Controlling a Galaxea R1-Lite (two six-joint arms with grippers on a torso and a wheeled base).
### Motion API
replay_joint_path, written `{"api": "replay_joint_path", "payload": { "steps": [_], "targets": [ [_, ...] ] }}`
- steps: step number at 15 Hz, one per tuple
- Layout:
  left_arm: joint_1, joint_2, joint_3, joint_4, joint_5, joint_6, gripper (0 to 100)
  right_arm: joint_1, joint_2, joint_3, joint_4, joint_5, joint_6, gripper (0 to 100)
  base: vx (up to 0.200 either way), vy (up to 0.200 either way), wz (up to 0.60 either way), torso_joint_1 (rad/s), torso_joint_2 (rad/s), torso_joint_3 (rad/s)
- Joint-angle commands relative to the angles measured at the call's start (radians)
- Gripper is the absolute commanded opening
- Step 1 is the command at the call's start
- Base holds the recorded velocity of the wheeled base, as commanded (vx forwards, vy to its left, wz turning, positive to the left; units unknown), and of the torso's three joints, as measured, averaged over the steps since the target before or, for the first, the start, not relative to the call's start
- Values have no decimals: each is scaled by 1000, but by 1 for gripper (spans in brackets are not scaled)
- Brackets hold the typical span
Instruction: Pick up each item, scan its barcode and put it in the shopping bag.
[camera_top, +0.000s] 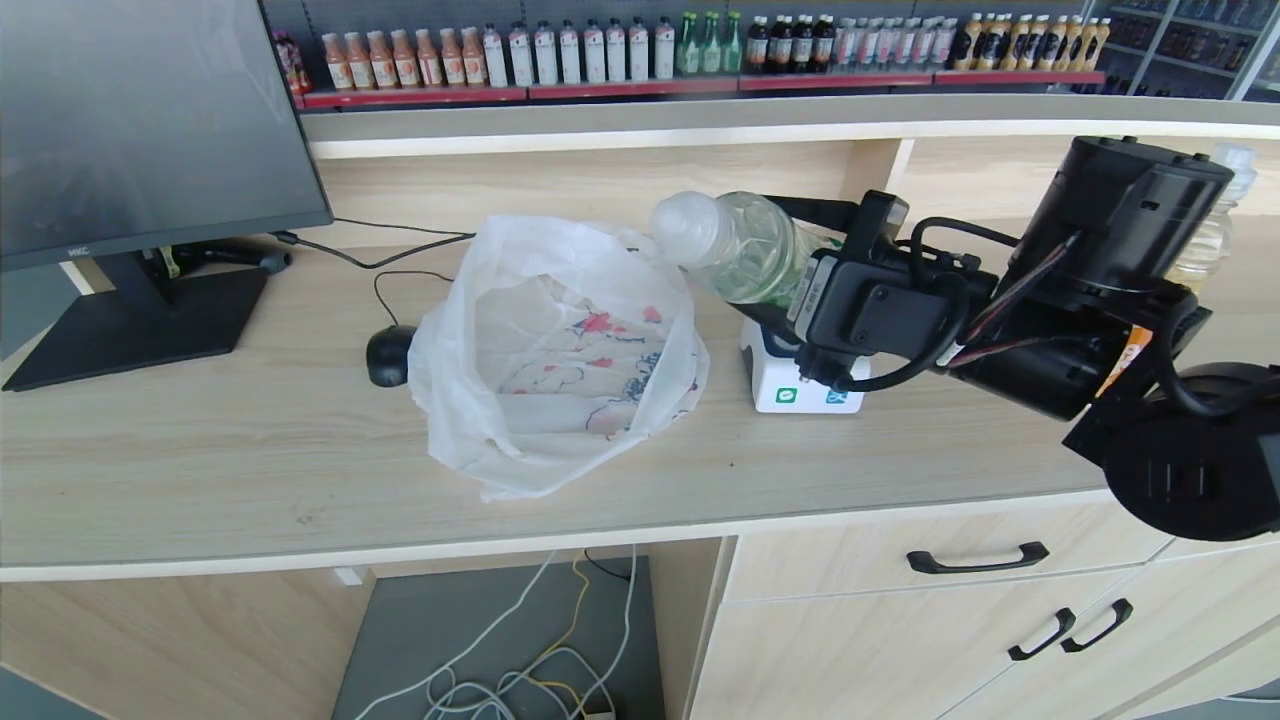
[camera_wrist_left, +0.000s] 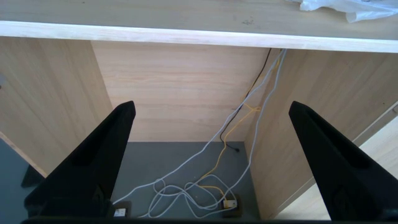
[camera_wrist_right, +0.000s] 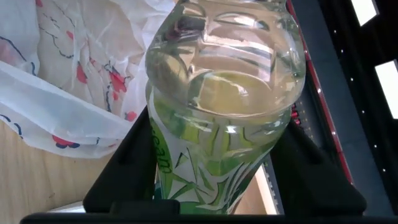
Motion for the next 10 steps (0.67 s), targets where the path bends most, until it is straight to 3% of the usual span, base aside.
{"api": "replay_joint_path", "payload": {
  "steps": [1, 10],
  "targets": [
    [0, 0, 0, 0, 0, 0, 100, -3, -26, 22, 0, 1, 0, 0, 0, 0, 0, 0, 0, 0],
    [0, 0, 0, 0, 0, 0, 100, -25, -40, 70, -1, -9, -3, 0, 0, 0, 0, 0, 0, 0]
  ]
}}
